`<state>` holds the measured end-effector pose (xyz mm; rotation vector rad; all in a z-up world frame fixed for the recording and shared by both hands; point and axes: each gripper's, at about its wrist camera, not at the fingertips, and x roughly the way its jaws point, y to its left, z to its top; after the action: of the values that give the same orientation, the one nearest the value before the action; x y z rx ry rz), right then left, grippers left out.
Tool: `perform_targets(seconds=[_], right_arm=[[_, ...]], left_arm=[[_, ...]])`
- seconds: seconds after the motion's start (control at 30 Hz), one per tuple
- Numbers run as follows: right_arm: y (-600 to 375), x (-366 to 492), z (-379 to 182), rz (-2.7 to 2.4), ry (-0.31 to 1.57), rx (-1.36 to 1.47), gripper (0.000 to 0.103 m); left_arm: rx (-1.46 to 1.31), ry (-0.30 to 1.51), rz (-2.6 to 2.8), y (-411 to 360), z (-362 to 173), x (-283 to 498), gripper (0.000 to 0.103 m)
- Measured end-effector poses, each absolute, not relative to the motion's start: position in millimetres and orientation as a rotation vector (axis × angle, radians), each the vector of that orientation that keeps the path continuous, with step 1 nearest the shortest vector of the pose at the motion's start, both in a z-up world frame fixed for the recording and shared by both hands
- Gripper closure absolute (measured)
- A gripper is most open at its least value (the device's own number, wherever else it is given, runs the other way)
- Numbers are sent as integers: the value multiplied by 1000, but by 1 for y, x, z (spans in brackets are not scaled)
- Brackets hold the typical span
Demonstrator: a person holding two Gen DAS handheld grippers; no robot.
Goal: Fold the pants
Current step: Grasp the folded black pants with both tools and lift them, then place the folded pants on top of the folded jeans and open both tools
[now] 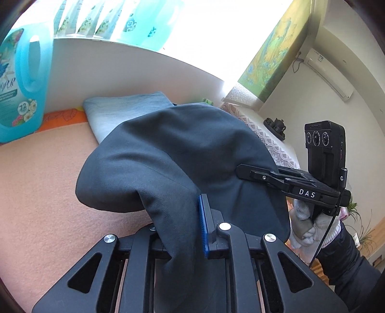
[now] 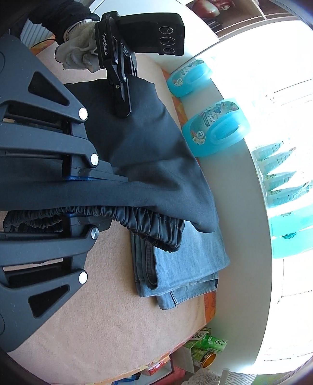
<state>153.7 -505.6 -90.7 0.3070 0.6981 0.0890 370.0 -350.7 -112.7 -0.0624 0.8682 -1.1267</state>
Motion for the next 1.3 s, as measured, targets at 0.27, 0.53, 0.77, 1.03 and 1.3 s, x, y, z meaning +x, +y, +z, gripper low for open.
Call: perform_targets(seconds=[0.27,0.53,0.77,1.03,1.3], right_arm=[[-505,148,-45,65,613,255,85],[-516,171,-12,33,553,202,85],[-541,214,6,-16,511,161,85],[-587,276,-14,-41,526,188,85],[-632,337,-87,-109,632,226,80]], left_arm=[[-78,777,-1156,-365,-77,372,91],[-31,682,-1146,-387,-44,395,91],[15,627,-1135,-414,-23,437,91],[82,593,-1112,-448,-29,489,91],[222,642,-926,-474,-92,546,91]])
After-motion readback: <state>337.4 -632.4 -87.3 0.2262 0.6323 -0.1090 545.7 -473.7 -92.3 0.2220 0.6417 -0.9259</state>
